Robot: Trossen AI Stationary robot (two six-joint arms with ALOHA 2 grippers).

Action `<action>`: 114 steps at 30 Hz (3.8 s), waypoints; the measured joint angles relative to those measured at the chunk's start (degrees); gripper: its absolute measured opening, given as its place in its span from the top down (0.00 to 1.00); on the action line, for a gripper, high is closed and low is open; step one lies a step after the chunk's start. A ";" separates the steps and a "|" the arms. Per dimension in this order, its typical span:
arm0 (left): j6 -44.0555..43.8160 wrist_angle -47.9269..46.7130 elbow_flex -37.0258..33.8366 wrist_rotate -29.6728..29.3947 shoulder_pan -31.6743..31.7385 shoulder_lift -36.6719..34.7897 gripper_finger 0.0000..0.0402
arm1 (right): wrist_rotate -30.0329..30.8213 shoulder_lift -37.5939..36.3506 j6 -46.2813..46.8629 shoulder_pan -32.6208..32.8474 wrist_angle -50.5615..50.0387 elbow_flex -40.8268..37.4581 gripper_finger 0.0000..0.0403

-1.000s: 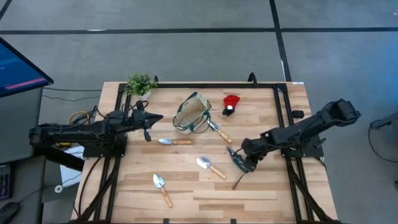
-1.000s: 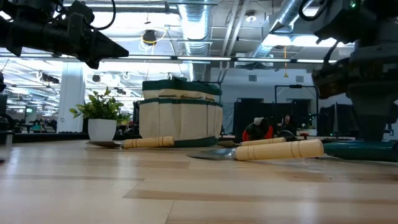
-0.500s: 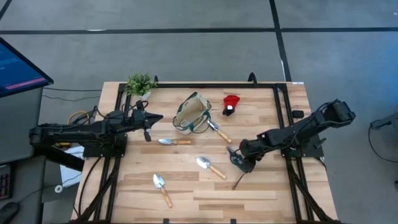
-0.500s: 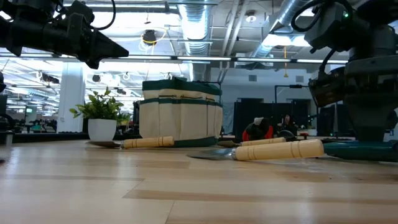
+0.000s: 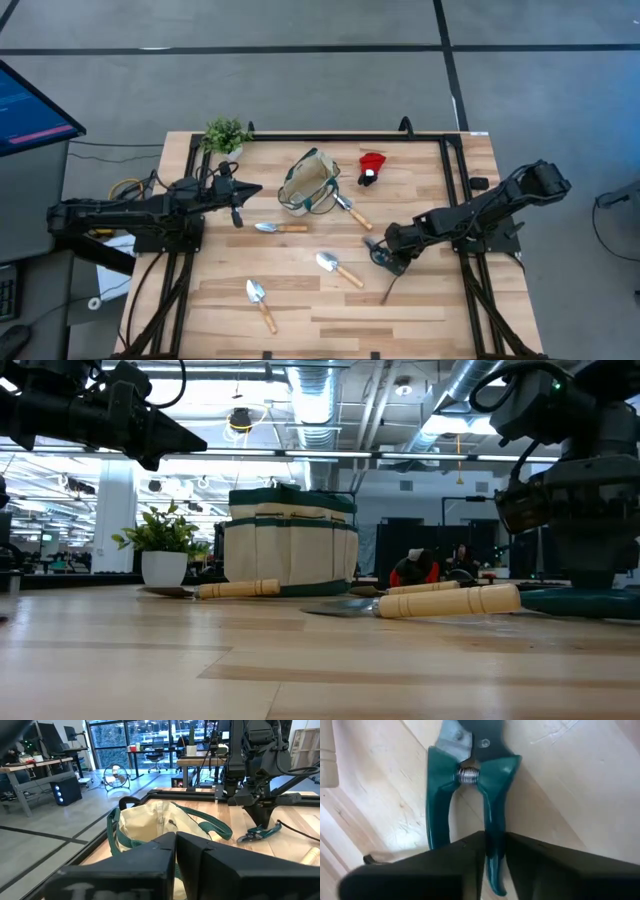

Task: Pick & Place Garden tools in Gardening bag
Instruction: Put the shear scissor into the gardening bag

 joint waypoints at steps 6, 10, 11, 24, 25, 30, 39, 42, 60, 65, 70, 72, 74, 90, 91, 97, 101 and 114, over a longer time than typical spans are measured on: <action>-0.02 0.02 0.00 0.02 0.00 0.00 1.00 | -0.02 -0.02 -1.24 0.00 0.00 0.00 0.92; -0.02 0.01 0.00 0.00 0.00 0.00 1.00 | -0.02 -0.23 -1.59 0.00 0.00 0.00 0.92; -0.02 0.01 0.00 0.01 0.00 0.00 1.00 | -0.03 -0.53 -1.85 0.00 -0.01 0.00 0.92; -0.02 0.00 0.00 0.00 0.00 0.00 1.00 | 0.10 -7.96 -3.60 0.00 -0.22 -0.20 0.92; -0.02 0.02 0.00 0.01 0.00 0.00 1.00 | 0.09 -8.51 -3.60 0.00 -0.20 -0.19 0.92; -0.02 0.02 0.00 0.00 0.00 0.00 1.00 | 1.20 -10.59 -4.50 0.00 -1.51 1.15 0.92; -0.02 0.04 0.00 0.00 0.00 0.00 1.00 | 6.66 -10.16 -17.64 -2.70 -11.20 13.71 0.92; -0.02 0.04 0.00 0.00 0.00 0.00 1.00 | 7.79 -10.16 -22.95 -4.93 -12.33 17.17 0.92; 0.16 0.97 0.00 0.00 0.01 0.00 1.00 | 10.38 -7.85 -47.93 -24.42 -2.30 22.77 0.92; 1.07 2.28 0.00 -3.12 0.02 -0.01 1.00 | 10.39 -1.44 -52.93 -30.18 0.90 25.02 0.92; 2.29 2.06 -0.09 -4.89 0.17 1.01 1.00 | 12.00 7.28 -61.22 -33.55 0.59 34.60 0.92; 4.01 1.88 -0.13 -6.00 0.19 1.39 1.00 | 12.09 10.58 -65.62 -33.66 -0.61 39.44 0.92; 5.34 2.06 -0.13 -7.85 0.37 1.81 1.00 | 11.90 13.49 -70.51 -33.56 -1.86 44.28 0.92; 5.57 2.88 -0.15 -9.92 3.93 1.81 1.00 | 21.11 24.40 -91.27 -32.38 -10.47 58.14 0.92; 5.57 2.93 -0.15 -9.92 3.93 1.81 1.00 | 22.66 24.12 -91.73 -32.02 -10.13 58.14 0.92; 5.57 2.95 -0.15 -9.92 3.93 1.81 1.00 | 24.10 21.36 -93.37 -29.67 -6.72 58.18 0.92; 5.55 2.97 -0.15 -9.92 3.93 1.81 1.00 | 28.30 20.35 -94.49 -28.04 -5.28 58.05 0.92; 5.53 3.06 -0.13 -9.90 3.93 1.81 1.00 | 32.74 16.58 -97.28 -25.32 5.41 58.10 0.92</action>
